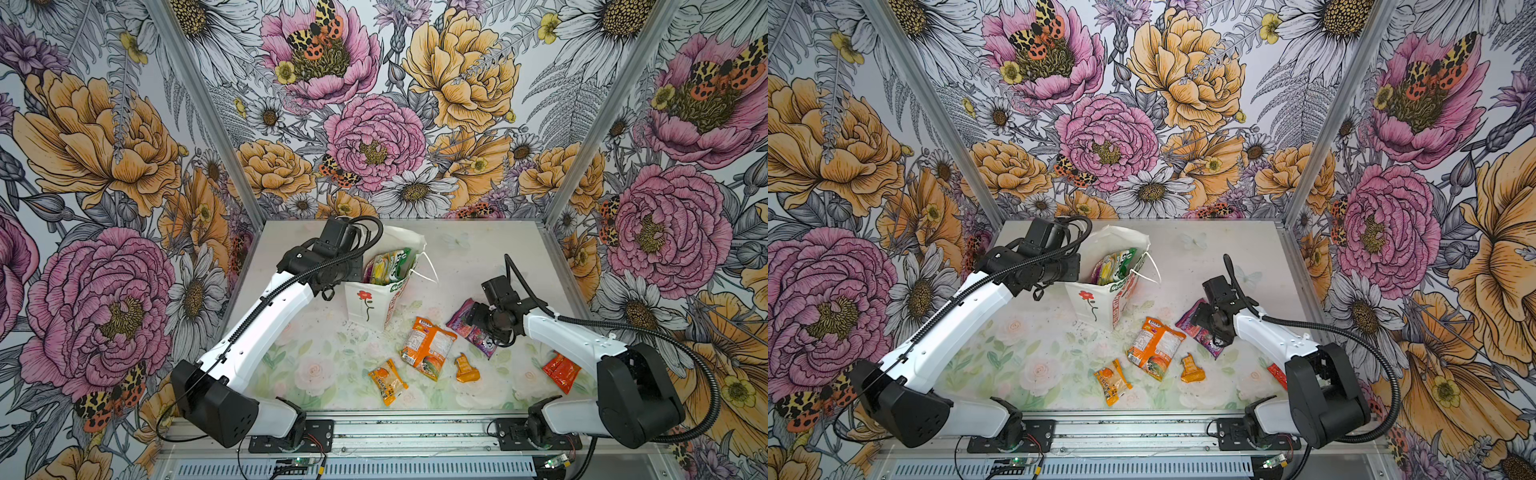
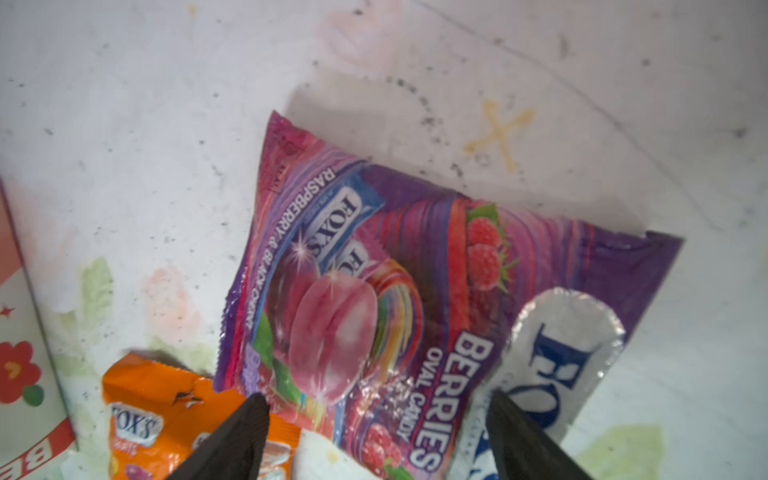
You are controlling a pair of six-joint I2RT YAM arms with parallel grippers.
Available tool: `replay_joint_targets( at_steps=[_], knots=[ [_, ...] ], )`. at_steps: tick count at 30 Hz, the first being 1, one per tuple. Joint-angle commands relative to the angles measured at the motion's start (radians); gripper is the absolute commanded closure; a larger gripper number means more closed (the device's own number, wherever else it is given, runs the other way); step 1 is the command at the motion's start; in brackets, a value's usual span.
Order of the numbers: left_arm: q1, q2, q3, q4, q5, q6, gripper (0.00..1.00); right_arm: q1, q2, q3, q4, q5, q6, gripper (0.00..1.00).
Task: Place the snacks into the paper bag
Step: 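Drag the purple Berries bag away from the pile and pinch its edge, then lift the purple Berries bag off the table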
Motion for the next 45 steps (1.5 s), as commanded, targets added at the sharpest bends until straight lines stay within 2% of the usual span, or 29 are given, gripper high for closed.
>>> replay_joint_targets(
  at_steps=[1,5,10,18,24,28,34,37,42,45],
  knots=[
    [0.013,-0.036,0.001,0.069,-0.033,0.017,1.00,-0.003,-0.044,0.019,-0.014,0.012,-0.037,0.16],
    [0.013,-0.032,0.000,0.070,-0.031,0.018,1.00,-0.046,-0.154,-0.020,-0.071,0.073,-0.049,0.16],
    [0.014,-0.030,0.001,0.070,-0.028,0.018,1.00,-0.164,-0.262,-0.125,-0.076,0.037,-0.038,0.16],
    [0.014,-0.030,0.000,0.070,-0.028,0.018,1.00,-0.228,-0.245,-0.210,0.019,-0.065,-0.015,0.23],
    [0.015,-0.030,0.001,0.070,-0.027,0.018,1.00,-0.212,-0.185,-0.270,0.172,-0.155,0.049,0.40],
    [0.015,-0.028,0.000,0.070,-0.027,0.018,1.00,-0.193,-0.144,-0.270,0.209,-0.167,0.059,0.53],
    [0.016,-0.025,0.001,0.069,-0.025,0.018,1.00,-0.183,-0.111,-0.281,0.232,-0.175,0.055,0.82],
    [0.015,-0.024,0.000,0.070,-0.026,0.018,1.00,-0.182,-0.129,-0.285,0.232,-0.175,0.054,0.92],
    [0.016,-0.024,0.000,0.070,-0.025,0.018,1.00,-0.181,-0.189,-0.292,0.231,-0.162,0.058,0.99],
    [0.015,-0.025,0.000,0.070,-0.026,0.018,1.00,-0.182,-0.217,-0.297,0.229,-0.158,0.063,1.00]
  ],
)
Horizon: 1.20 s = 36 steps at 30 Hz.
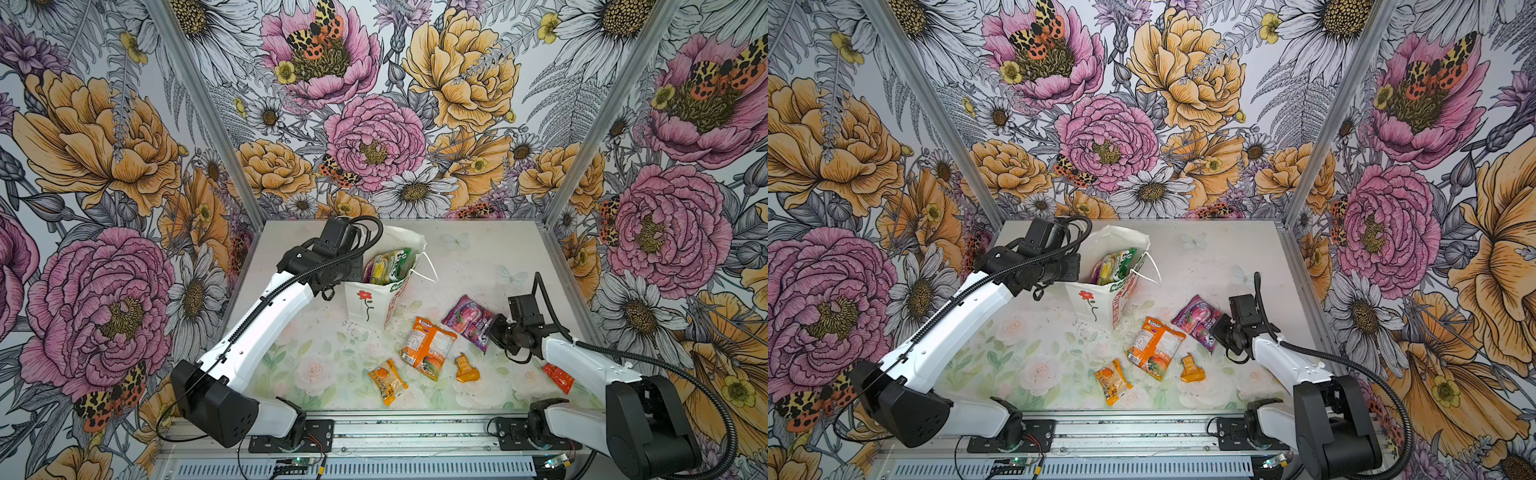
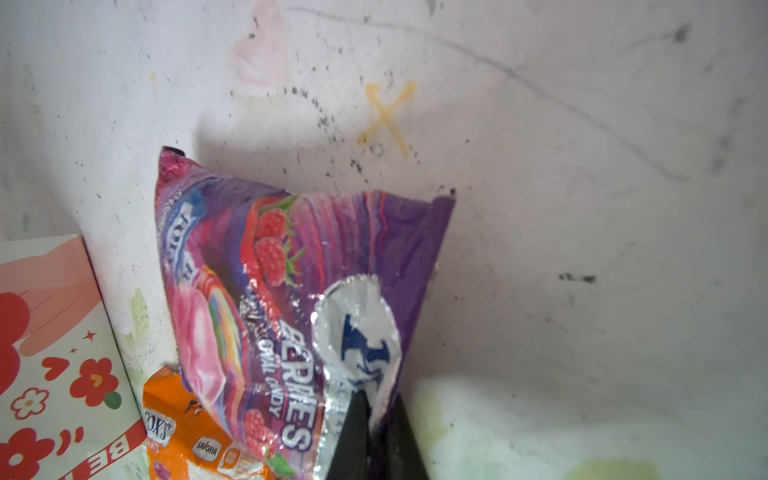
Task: Place the snacks into the paper bag
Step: 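Lift the purple Berries bag off the table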
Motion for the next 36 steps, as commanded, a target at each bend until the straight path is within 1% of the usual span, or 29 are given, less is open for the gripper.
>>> replay_joint_targets(
  at_steps=[1,6,10,14,20,25,28,31,36],
  knots=[
    [0.014,-0.025,0.000,0.070,-0.026,0.018,1.00,0.008,-0.040,-0.010,0.002,0.017,0.009,1.00],
    [0.013,-0.027,0.000,0.070,-0.024,0.019,1.00,0.006,-0.110,0.006,-0.022,0.007,0.014,1.00],
    [0.013,-0.028,0.001,0.070,-0.019,0.020,1.00,0.006,-0.229,0.040,-0.075,0.057,0.008,1.00],
    [0.013,-0.028,0.002,0.070,-0.014,0.022,1.00,0.005,-0.294,0.037,-0.103,0.135,-0.001,1.00],
    [0.006,-0.031,0.003,0.072,-0.014,0.028,1.00,0.006,-0.349,0.012,-0.105,0.158,0.041,1.00],
    [0.002,-0.030,0.003,0.072,-0.014,0.030,1.00,0.006,-0.429,0.048,-0.119,0.187,0.041,1.00],
    [0.000,-0.033,0.004,0.072,-0.014,0.032,1.00,0.006,-0.446,0.087,-0.127,0.207,0.030,1.00],
    [-0.003,-0.042,0.004,0.076,-0.014,0.033,1.00,0.006,-0.418,0.127,-0.126,0.250,-0.004,1.00],
    [-0.013,-0.052,0.002,0.077,-0.014,0.039,1.00,0.018,-0.346,0.232,-0.127,0.223,-0.011,1.00]
  ],
)
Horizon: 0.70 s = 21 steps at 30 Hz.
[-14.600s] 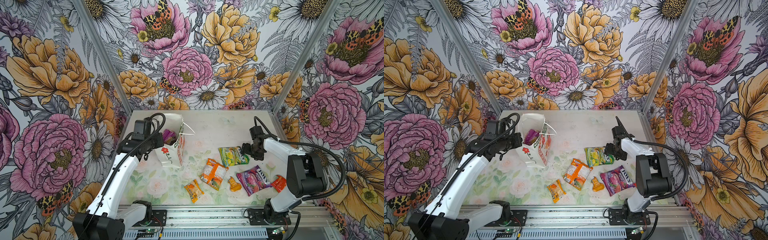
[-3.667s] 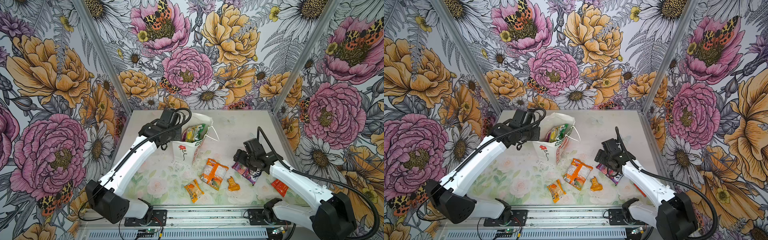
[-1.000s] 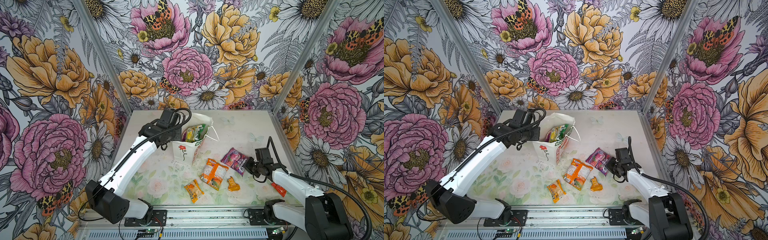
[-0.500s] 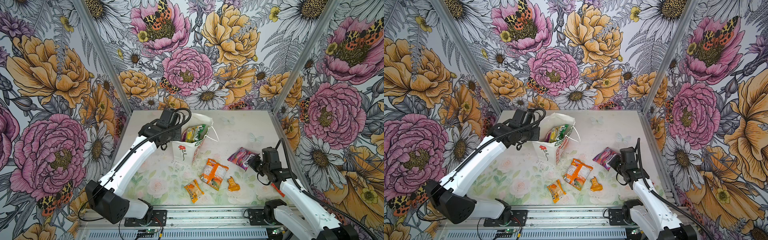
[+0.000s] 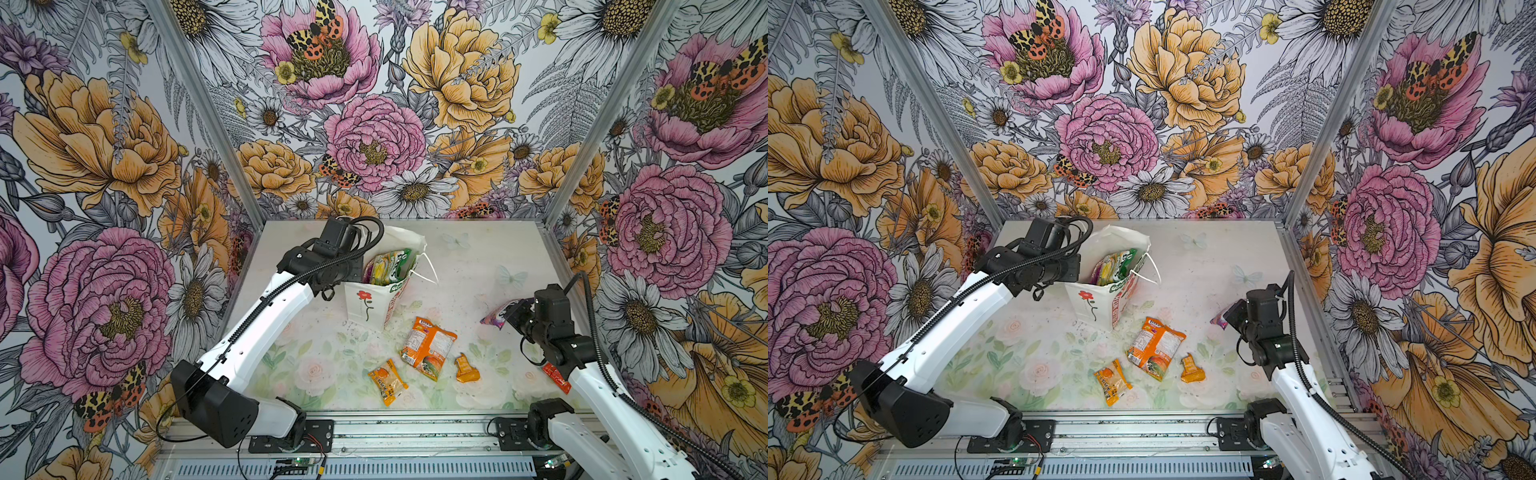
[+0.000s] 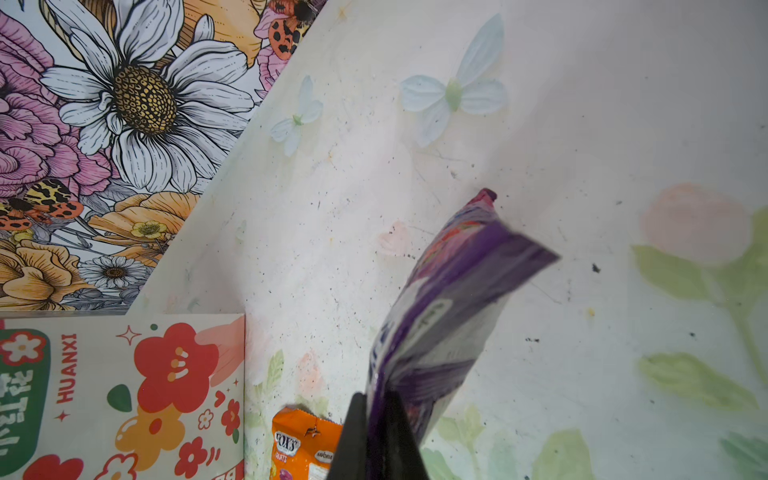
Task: Place the snacks into the paper bag
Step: 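Lift the purple Berries bag off the table, then carry the Berries bag over the paper bag held by the left gripper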
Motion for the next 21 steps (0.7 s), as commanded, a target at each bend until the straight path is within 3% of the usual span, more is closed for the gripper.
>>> replay_joint_targets(
  at_steps=[1,11,21],
  knots=[
    [-0.009,-0.053,0.002,0.077,-0.014,0.018,1.00,0.019,0.026,0.109,0.035,0.019,-0.027,1.00],
    [-0.018,-0.061,0.004,0.077,-0.014,0.017,1.00,0.110,0.132,0.375,0.038,0.019,-0.058,1.00],
    [-0.026,-0.058,0.005,0.080,0.021,0.022,1.00,0.309,0.271,0.674,0.048,0.037,-0.111,1.00]
  ],
)
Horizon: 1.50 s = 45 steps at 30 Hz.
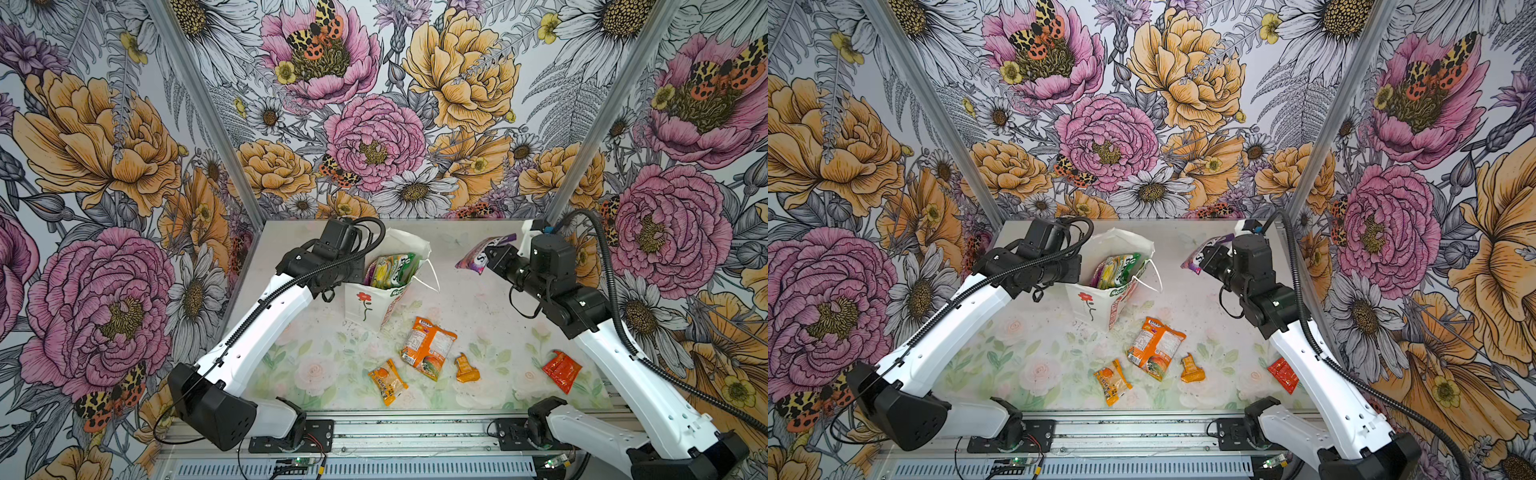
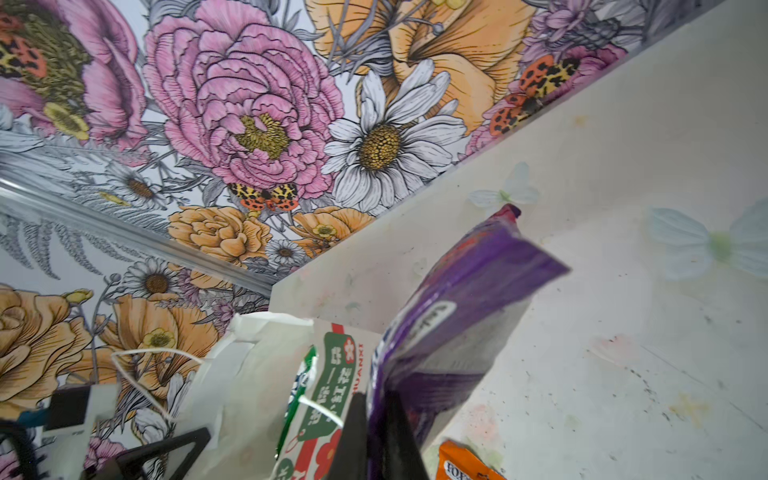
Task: Place the snacks into the paper bag
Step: 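Carry the Berries bag over the paper bag held by the left gripper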
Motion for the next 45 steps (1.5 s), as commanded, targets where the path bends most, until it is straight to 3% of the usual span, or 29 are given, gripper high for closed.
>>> replay_joint_targets(
  at_steps=[1,8,20,31,45],
  knots=[
    [-0.008,-0.043,0.004,0.080,0.012,0.020,1.00,0.066,0.026,0.115,0.056,0.029,-0.047,1.00],
    [-0.020,-0.043,0.004,0.080,0.003,0.028,1.00,0.242,0.092,0.239,0.106,0.122,-0.087,1.00],
    [-0.039,-0.041,0.002,0.080,-0.008,0.033,1.00,0.404,0.278,0.373,0.143,0.119,-0.089,1.00],
    [-0.042,-0.047,0.003,0.080,-0.005,0.033,1.00,0.413,0.381,0.366,0.150,0.037,-0.036,1.00],
    [-0.040,-0.048,0.000,0.080,-0.009,0.029,1.00,0.414,0.513,0.336,0.317,-0.086,0.023,1.00]
  ],
)
